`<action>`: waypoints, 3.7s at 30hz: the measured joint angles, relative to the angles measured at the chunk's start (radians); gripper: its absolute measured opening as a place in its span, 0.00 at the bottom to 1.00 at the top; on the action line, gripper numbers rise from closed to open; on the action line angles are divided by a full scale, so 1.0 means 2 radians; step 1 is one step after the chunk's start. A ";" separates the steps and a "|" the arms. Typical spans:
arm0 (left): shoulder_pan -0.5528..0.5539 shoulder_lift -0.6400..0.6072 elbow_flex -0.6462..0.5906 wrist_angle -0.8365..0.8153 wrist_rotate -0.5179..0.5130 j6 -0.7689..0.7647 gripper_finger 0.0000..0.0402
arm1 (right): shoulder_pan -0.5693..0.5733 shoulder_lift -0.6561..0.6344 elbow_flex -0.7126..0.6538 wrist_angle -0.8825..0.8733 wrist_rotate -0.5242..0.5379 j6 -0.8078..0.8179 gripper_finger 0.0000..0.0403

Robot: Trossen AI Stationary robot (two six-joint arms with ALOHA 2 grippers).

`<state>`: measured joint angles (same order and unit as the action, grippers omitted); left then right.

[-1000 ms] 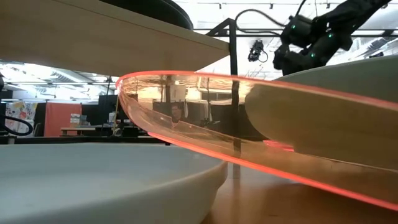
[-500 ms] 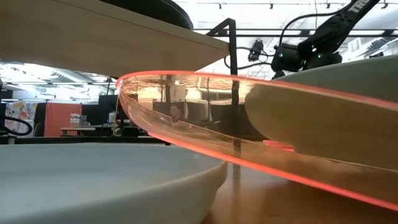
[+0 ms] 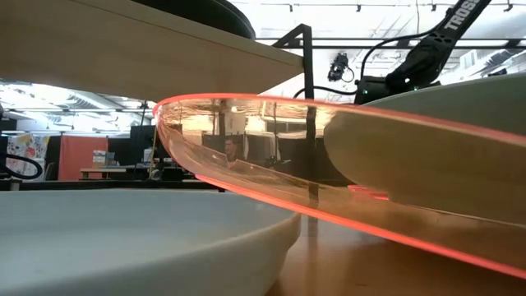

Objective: Place and stack plates onto a shelf
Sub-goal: Stack the pink plate on top of the pink plate on the shelf

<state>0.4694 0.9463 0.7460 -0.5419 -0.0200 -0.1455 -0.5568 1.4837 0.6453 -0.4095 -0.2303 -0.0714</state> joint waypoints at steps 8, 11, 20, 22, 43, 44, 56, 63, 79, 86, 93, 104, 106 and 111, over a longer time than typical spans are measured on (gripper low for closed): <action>-0.001 0.000 0.000 0.000 0.000 -0.013 0.32 | -0.001 -0.006 -0.002 -0.001 0.002 -0.005 0.23; -0.001 0.000 0.000 0.000 0.000 -0.013 0.32 | -0.001 -0.006 -0.002 -0.002 0.002 -0.005 0.17; -0.001 0.000 0.000 0.000 0.000 -0.013 0.32 | -0.001 -0.006 -0.002 -0.002 0.010 -0.005 0.02; -0.001 0.000 0.000 0.000 0.000 -0.013 0.32 | -0.001 -0.006 -0.002 -0.002 0.010 -0.004 0.03; -0.001 0.000 0.000 0.001 -0.001 -0.013 0.32 | -0.041 -0.035 0.097 -0.006 0.103 0.014 0.02; -0.001 0.000 0.000 0.004 -0.001 -0.013 0.32 | -0.044 -0.035 0.108 -0.006 0.108 0.014 0.02; -0.001 0.000 0.000 0.117 -0.029 -0.013 0.32 | -0.060 -0.035 0.182 0.060 0.134 0.035 0.02; -0.001 0.000 0.000 0.180 -0.047 -0.013 0.32 | -0.060 -0.035 0.184 0.134 0.134 0.073 0.02; -0.001 0.012 0.001 0.266 -0.109 -0.052 0.32 | -0.022 -0.032 0.184 0.306 0.176 0.152 0.02; -0.001 0.046 0.001 0.299 -0.121 -0.052 0.32 | 0.027 -0.032 0.184 0.364 0.251 0.138 0.02; -0.001 0.083 0.001 0.358 -0.121 -0.052 0.32 | 0.068 -0.031 0.184 0.408 0.344 0.084 0.02; -0.001 0.128 0.001 0.473 -0.119 -0.051 0.32 | 0.092 -0.031 0.184 0.433 0.369 0.043 0.02; -0.001 0.133 0.001 0.487 -0.119 -0.051 0.32 | 0.092 -0.031 0.184 0.433 0.369 0.043 0.02; -0.001 0.134 0.001 0.498 -0.119 -0.051 0.32 | 0.092 -0.031 0.184 0.432 0.369 0.043 0.02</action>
<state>0.4675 1.2133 0.7471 0.4539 -0.2581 -0.2485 -0.3724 1.4208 1.0126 0.4554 0.5069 0.0151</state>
